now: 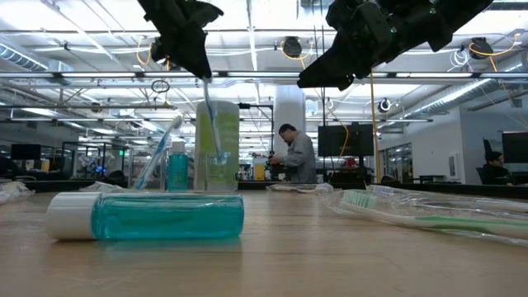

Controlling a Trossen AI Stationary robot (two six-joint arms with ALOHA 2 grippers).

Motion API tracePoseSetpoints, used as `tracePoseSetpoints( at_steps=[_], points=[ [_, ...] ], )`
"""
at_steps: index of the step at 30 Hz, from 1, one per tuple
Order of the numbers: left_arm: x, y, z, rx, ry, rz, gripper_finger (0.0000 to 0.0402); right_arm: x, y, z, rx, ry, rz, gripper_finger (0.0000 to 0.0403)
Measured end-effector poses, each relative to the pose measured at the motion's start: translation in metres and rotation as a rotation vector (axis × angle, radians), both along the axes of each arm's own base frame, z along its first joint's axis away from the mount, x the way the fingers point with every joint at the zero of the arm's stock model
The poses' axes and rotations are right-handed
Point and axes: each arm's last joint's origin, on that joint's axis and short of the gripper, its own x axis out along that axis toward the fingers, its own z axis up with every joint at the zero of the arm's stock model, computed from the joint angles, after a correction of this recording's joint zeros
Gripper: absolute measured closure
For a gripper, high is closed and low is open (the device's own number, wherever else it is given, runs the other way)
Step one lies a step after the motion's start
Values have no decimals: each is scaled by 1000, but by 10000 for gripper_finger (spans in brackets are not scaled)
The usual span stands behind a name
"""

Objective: Pick & Place toothbrushing station
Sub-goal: Put the top blue toothbrush into the transparent organizer

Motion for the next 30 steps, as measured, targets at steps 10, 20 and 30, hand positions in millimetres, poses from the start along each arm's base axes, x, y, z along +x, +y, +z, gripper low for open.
tracePoseSetpoints(
  at_steps=[10, 20, 30],
  points=[
    [28, 8, -38, -35, 128, -8, 334, 0, 0, 0, -1, 0, 1, 273],
    [28, 19, -40, -36, 131, 22, 334, 0, 0, 0, -1, 0, 1, 275],
    [23, 32, -41, 2, 176, 4, 305, 0, 0, 0, -1, 0, 1, 275]
  ],
)
